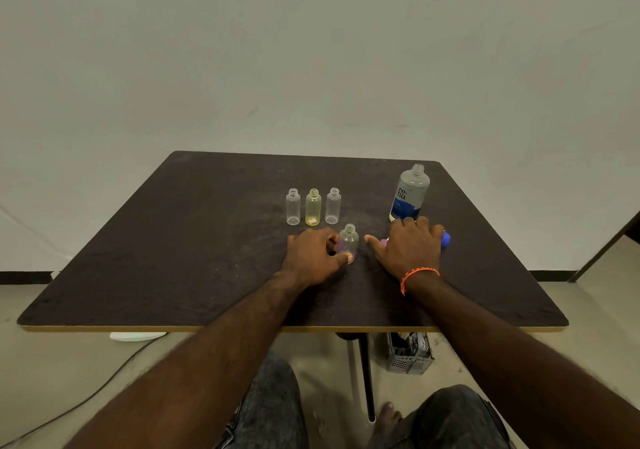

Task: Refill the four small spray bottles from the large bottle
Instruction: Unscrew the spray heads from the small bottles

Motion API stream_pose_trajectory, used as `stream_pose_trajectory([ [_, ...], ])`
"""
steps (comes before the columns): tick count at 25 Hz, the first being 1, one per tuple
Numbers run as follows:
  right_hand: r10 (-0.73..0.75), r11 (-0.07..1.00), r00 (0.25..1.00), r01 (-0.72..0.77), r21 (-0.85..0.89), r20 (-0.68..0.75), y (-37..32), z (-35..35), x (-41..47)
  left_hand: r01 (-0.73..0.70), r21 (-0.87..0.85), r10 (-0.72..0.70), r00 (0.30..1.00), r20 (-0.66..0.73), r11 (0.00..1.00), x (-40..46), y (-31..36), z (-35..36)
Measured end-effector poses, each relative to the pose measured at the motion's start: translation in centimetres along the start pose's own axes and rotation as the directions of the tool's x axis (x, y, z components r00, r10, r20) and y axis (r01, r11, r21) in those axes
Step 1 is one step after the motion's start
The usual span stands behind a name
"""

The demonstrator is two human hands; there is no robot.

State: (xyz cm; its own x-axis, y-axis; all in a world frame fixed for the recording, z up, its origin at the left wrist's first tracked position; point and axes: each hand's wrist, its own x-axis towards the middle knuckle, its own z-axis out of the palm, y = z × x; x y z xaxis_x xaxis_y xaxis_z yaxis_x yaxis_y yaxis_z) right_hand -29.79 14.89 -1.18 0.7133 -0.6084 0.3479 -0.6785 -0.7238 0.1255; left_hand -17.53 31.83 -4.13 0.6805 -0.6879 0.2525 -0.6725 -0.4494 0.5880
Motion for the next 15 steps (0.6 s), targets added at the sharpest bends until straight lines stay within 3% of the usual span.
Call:
stream_pose_trajectory([
  [10, -0.011, 1.0, 1.0, 0.011, -0.005, 0.002, 0.5, 0.5, -0.1, -0.01, 0.032, 0.01, 1.0, 0.0, 0.999, -0.1, 0.2, 0.1],
  [15, 0.059, 0.996, 0.997, -0.056, 0.063, -0.042, 1.3, -0.2, 0.7, -0.057, 0.077, 0.057, 0.998, -0.006, 0.995, -0.2, 0.6, 0.2],
])
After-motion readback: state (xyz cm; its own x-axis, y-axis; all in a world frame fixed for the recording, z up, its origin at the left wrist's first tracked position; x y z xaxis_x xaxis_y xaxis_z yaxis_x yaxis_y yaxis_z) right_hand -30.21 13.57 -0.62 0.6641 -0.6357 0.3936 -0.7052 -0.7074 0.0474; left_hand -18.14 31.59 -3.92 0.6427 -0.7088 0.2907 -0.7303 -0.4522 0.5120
